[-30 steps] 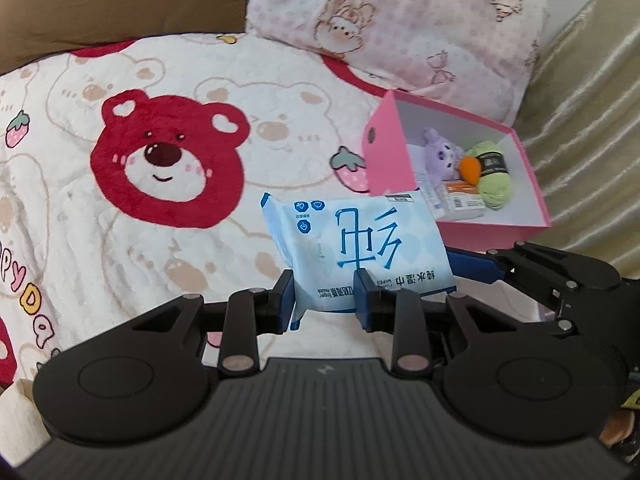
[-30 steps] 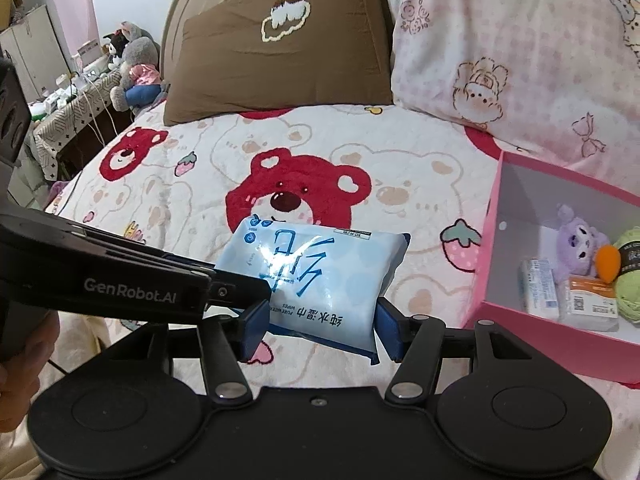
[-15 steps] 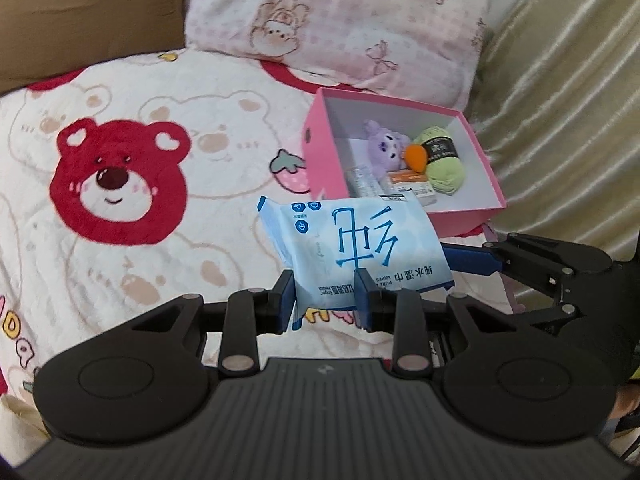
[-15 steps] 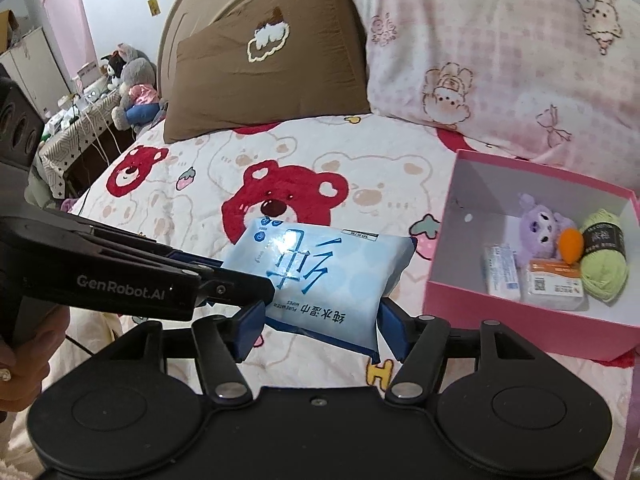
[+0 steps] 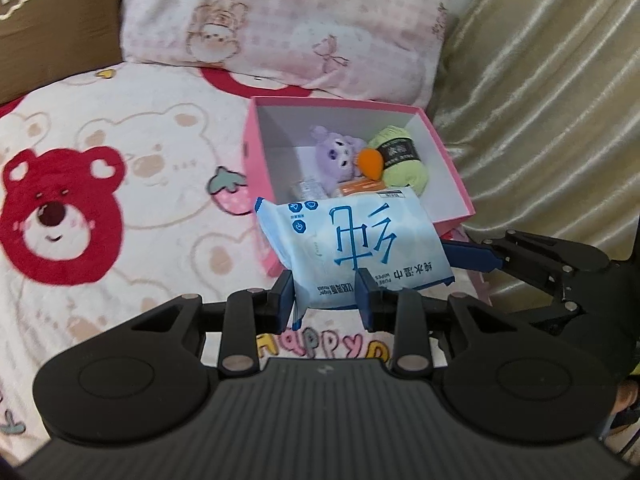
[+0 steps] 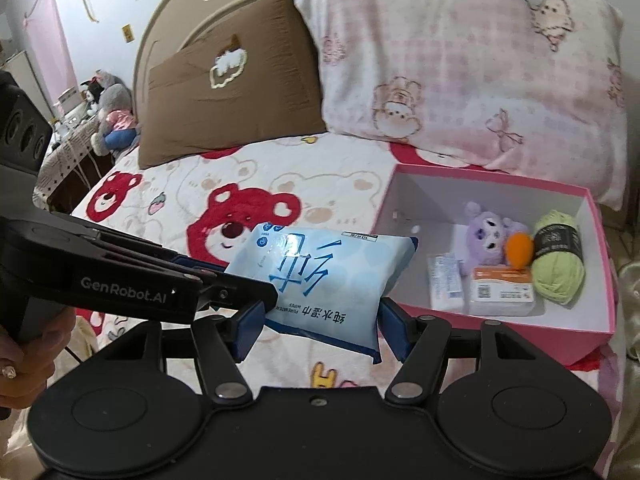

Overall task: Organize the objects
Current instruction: 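Carry the wipes packet over the pink box and lower it inside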

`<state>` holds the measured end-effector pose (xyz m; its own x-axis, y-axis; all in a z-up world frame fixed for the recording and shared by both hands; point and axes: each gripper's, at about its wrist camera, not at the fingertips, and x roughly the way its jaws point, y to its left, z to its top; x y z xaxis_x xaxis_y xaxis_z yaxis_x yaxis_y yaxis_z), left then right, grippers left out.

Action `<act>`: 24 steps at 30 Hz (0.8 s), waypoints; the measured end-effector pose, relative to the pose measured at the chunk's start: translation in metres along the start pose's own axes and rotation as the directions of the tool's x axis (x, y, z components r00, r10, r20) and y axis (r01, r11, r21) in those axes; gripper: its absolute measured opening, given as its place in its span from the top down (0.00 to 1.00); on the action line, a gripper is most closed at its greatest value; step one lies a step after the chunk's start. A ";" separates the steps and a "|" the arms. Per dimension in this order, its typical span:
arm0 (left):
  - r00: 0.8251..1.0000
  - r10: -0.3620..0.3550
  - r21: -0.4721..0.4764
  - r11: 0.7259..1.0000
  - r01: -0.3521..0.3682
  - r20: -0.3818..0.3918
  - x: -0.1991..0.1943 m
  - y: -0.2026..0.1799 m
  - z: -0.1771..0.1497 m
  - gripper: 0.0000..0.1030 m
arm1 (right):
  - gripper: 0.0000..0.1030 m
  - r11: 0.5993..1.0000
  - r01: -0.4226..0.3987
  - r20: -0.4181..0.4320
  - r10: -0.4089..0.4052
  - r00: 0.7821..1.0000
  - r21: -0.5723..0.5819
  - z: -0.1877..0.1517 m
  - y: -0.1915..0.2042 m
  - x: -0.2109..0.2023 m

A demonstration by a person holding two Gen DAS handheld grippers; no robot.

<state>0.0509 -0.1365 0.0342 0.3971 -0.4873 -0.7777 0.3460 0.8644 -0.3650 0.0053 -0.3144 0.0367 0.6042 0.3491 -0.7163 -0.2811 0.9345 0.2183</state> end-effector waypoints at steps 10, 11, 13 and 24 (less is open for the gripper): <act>1.000 -0.022 0.018 1.000 0.023 -0.014 0.041 -0.029 0.030 0.70 | 0.33 0.999 0.031 0.031 -0.030 0.999 -0.035 0.014 -0.049 -0.001; 1.000 -0.019 0.018 1.000 0.019 -0.019 0.047 -0.032 0.033 0.70 | 0.33 0.998 0.033 0.032 -0.031 0.999 -0.049 0.015 -0.053 0.001; 1.000 -0.016 0.018 1.000 0.016 -0.026 0.060 -0.036 0.039 0.70 | 0.35 0.995 0.042 0.030 -0.039 0.999 -0.085 0.016 -0.063 0.006; 0.998 0.043 -0.015 0.999 -0.043 -0.049 0.139 -0.042 0.054 0.69 | 0.46 0.998 0.037 -0.037 -0.039 0.999 -0.059 0.013 -0.131 0.063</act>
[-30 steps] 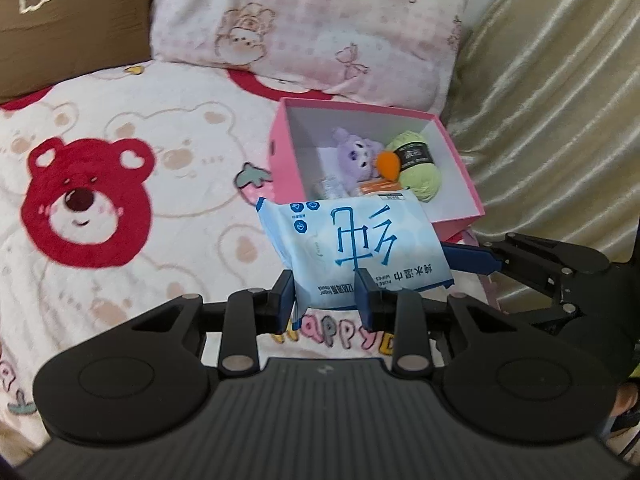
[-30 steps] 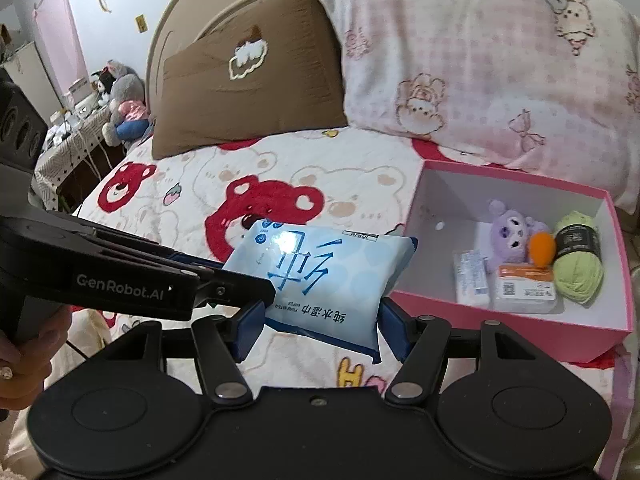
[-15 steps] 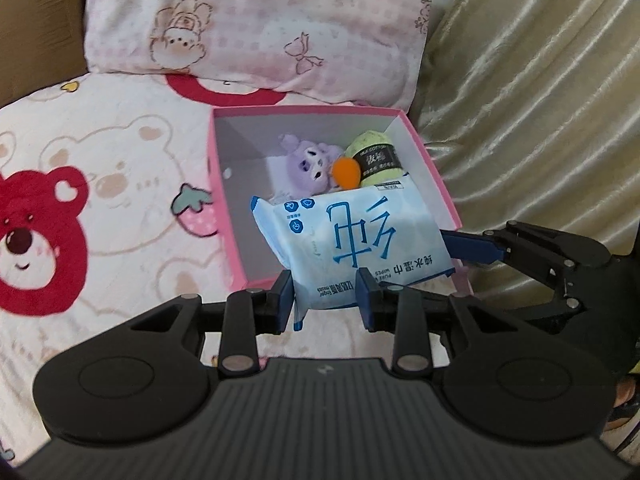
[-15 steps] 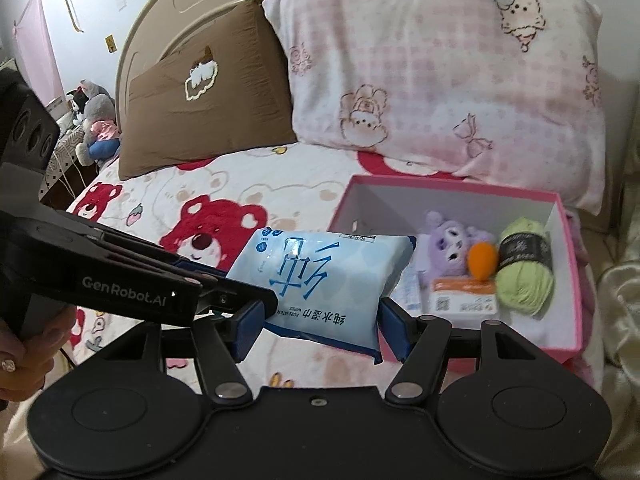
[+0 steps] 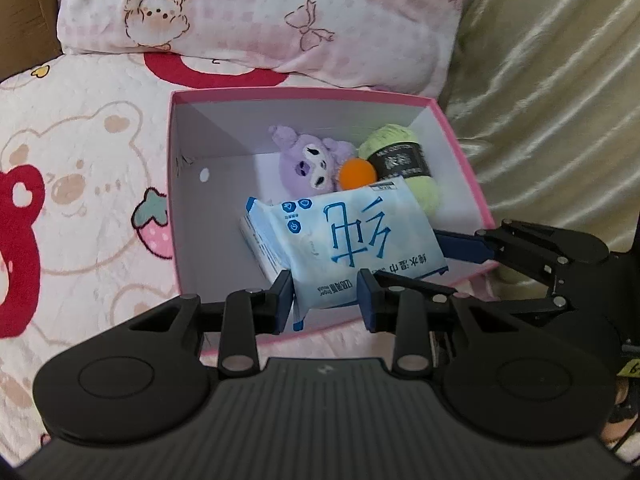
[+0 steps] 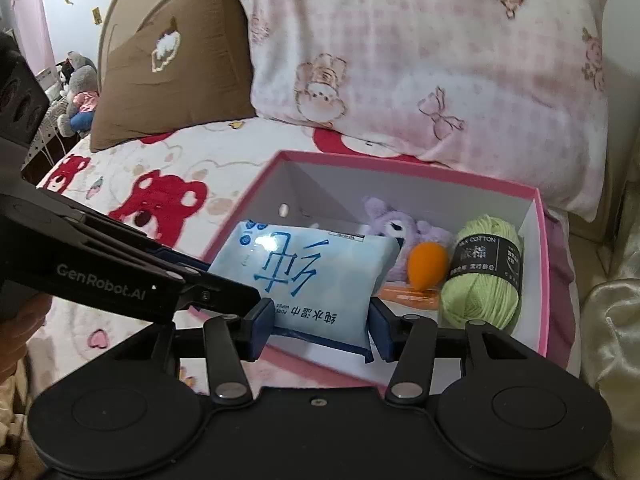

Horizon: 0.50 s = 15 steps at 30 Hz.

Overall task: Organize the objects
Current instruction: 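Carry the wipes packet over the pink box and lower it inside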

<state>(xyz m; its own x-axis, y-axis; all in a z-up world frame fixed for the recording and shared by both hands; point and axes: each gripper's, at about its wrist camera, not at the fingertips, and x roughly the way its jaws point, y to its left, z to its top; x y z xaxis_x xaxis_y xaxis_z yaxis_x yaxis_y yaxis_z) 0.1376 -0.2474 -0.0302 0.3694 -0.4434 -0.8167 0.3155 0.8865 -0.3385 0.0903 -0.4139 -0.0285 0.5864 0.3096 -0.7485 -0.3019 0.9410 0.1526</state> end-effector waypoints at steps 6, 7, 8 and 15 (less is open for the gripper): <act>0.998 0.068 0.017 0.998 -0.068 -0.003 0.028 0.000 0.011 0.69 | 0.46 0.996 -0.047 -0.002 0.047 0.999 0.082 -0.005 -0.024 0.028; 0.997 0.072 0.013 0.997 -0.072 -0.003 0.031 0.001 0.012 0.69 | 0.46 0.993 -0.059 -0.008 0.060 0.998 0.101 -0.006 -0.028 0.033; 0.997 0.076 0.016 0.997 -0.076 0.001 0.034 0.002 0.012 0.69 | 0.46 0.991 -0.068 -0.012 0.069 0.998 0.117 -0.006 -0.031 0.037; 0.998 0.057 0.022 0.998 -0.056 -0.008 0.051 0.010 0.011 0.71 | 0.47 0.980 -0.082 -0.040 0.091 0.995 0.183 -0.014 -0.045 0.061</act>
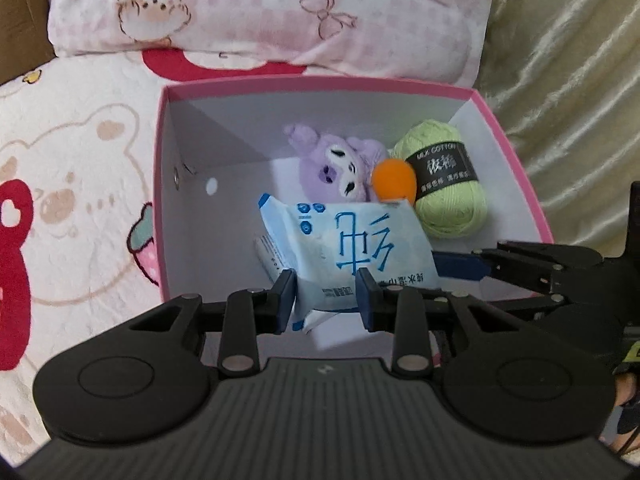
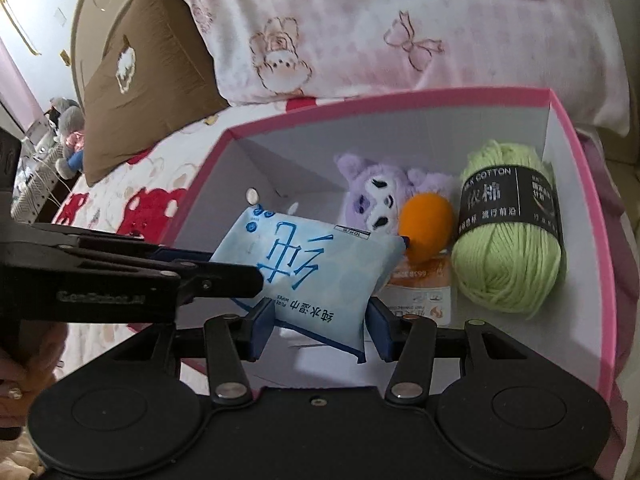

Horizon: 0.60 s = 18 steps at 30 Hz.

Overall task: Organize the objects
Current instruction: 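Carry the wipes packet over the pink box and lower it inside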

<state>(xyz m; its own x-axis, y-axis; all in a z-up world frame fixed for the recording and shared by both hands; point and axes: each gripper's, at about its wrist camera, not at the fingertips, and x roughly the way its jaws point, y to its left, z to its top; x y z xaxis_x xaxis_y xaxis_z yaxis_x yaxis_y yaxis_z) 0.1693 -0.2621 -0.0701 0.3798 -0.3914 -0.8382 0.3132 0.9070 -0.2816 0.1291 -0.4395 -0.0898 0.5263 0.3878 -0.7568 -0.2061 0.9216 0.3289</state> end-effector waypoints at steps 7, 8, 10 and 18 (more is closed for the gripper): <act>0.999 0.013 -0.026 1.000 -0.014 -0.035 0.018 0.002 -0.003 0.71 | 0.54 0.999 0.034 -0.029 -0.033 0.999 0.005 -0.002 -0.005 0.013; 0.999 0.010 -0.031 0.999 -0.011 -0.040 0.020 0.002 -0.003 0.71 | 0.54 0.999 0.039 -0.031 -0.039 0.999 0.006 -0.003 -0.006 0.013; 0.999 0.011 -0.030 0.999 -0.012 -0.041 0.023 0.000 -0.003 0.71 | 0.55 0.998 0.058 -0.032 -0.058 0.998 0.003 -0.005 -0.007 0.012; 0.997 0.027 -0.026 0.999 -0.029 -0.072 0.027 0.000 -0.006 0.71 | 0.55 0.995 0.083 -0.066 -0.087 0.994 -0.058 -0.002 -0.002 0.015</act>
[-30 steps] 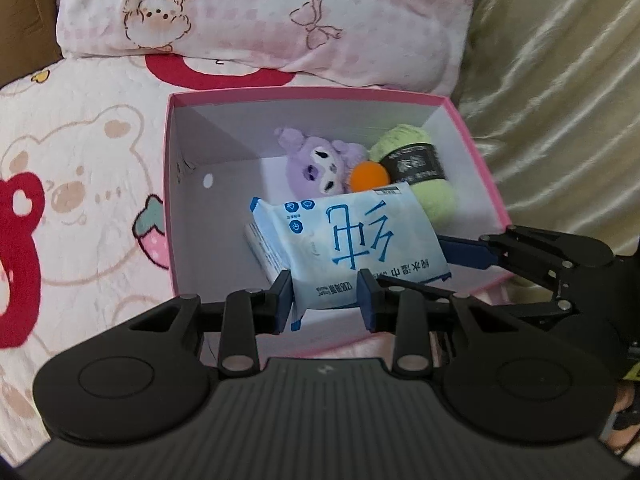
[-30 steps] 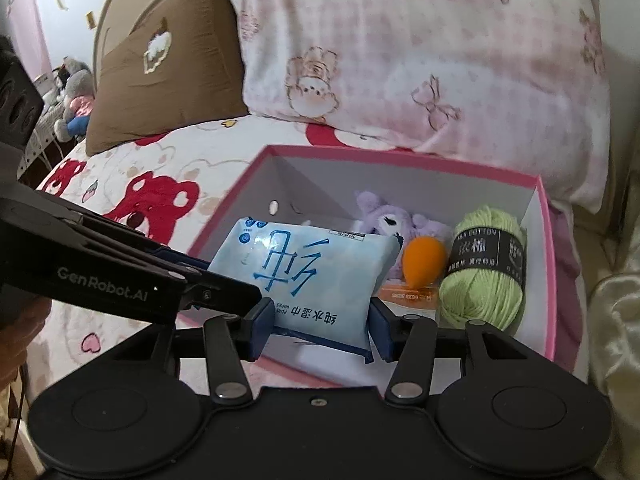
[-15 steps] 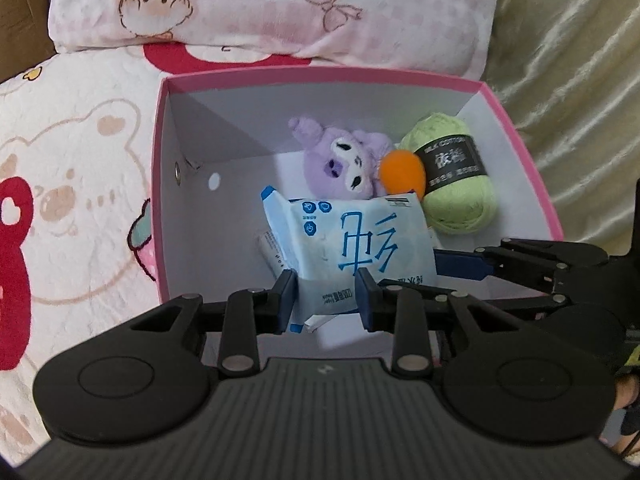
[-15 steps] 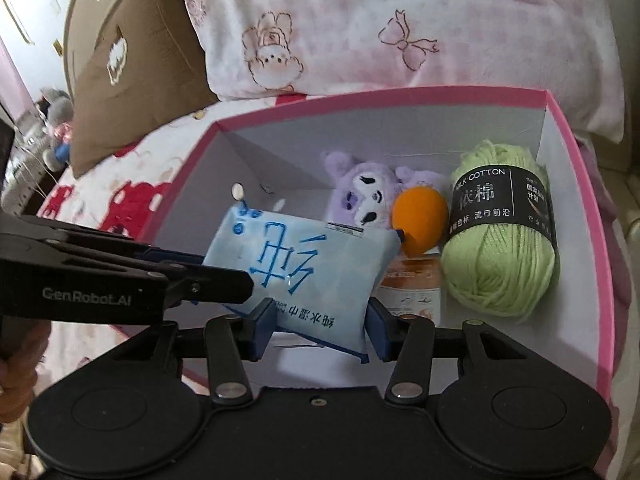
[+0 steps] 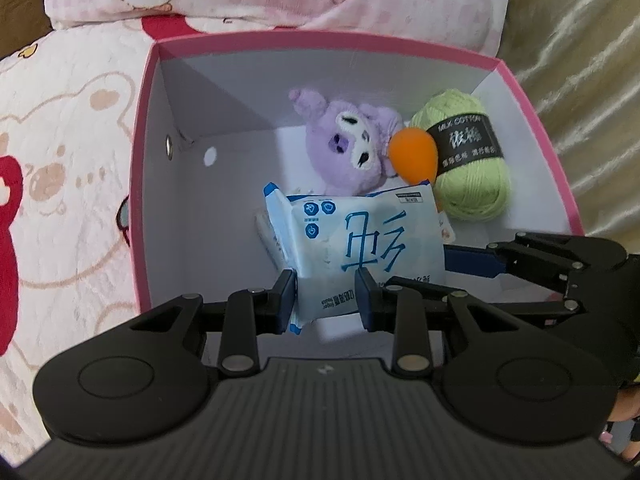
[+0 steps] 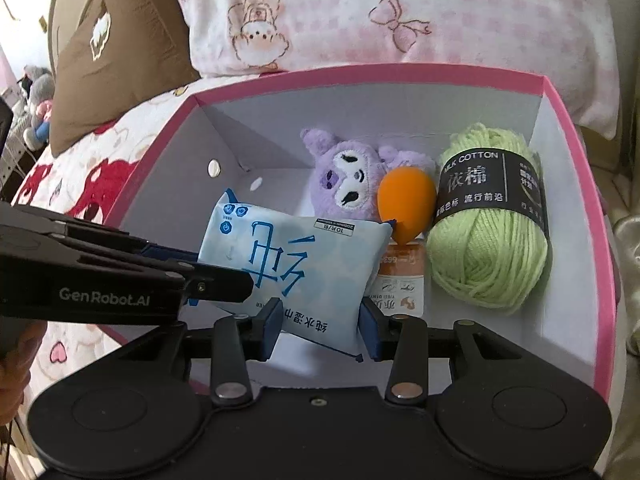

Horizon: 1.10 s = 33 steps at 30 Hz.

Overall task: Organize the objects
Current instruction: 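Carry the wipes packet over the pink box and lower it inside, then open the left gripper to release the wipes packet in the box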

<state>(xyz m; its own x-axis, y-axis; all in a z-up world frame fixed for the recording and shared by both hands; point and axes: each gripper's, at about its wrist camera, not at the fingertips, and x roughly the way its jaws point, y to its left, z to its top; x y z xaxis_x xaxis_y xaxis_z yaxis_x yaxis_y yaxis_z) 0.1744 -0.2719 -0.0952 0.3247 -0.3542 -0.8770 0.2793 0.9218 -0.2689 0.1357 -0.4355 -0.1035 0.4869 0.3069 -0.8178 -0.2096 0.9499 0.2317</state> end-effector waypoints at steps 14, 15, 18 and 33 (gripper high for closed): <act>1.000 -0.008 -0.045 0.999 0.007 -0.018 0.005 0.008 0.008 0.71 | 0.55 0.998 0.036 0.002 -0.036 0.999 -0.042 0.010 0.009 0.002; 1.000 -0.006 -0.045 0.999 0.005 -0.018 0.006 0.008 0.009 0.71 | 0.55 0.999 0.034 0.000 -0.034 0.999 -0.033 0.011 0.008 0.004; 1.000 0.002 -0.040 0.999 -0.002 -0.014 0.008 0.006 0.011 0.69 | 0.55 0.999 0.043 0.001 -0.043 0.999 -0.031 0.011 0.009 0.005; 1.000 -0.020 -0.026 0.999 0.020 -0.005 0.001 0.000 0.006 0.45 | 0.38 0.989 0.145 0.039 -0.144 0.989 -0.025 0.006 0.016 -0.004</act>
<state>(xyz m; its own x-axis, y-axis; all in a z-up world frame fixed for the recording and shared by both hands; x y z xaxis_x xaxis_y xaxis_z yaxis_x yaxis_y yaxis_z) 0.1799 -0.2729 -0.0937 0.3146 -0.3721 -0.8733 0.2620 0.9183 -0.2969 0.1354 -0.4216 -0.0935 0.5446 0.1690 -0.8215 -0.1578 0.9826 0.0975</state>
